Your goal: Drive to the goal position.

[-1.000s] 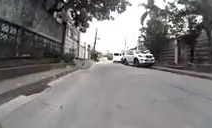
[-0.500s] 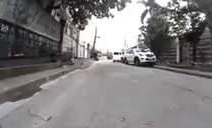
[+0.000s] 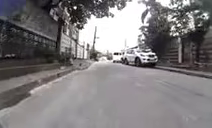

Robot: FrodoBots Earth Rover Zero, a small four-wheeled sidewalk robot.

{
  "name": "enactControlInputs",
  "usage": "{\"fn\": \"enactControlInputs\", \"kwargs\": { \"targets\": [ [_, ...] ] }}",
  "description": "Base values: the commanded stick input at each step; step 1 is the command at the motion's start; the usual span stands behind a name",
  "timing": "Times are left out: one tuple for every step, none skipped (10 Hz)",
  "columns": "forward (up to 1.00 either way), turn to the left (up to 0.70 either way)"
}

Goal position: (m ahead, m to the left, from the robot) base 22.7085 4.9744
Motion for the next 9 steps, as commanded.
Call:
{"fn": "enactControlInputs", "kwargs": {
  "targets": [
    [1.0,0.0],
    [1.0,0.0],
    [1.0,0.0],
    [1.0,0.0],
    [1.0,0.0],
    [1.0,0.0],
    [1.0,0.0],
    [1.0,0.0],
    [1.0,0.0]
  ]
}}
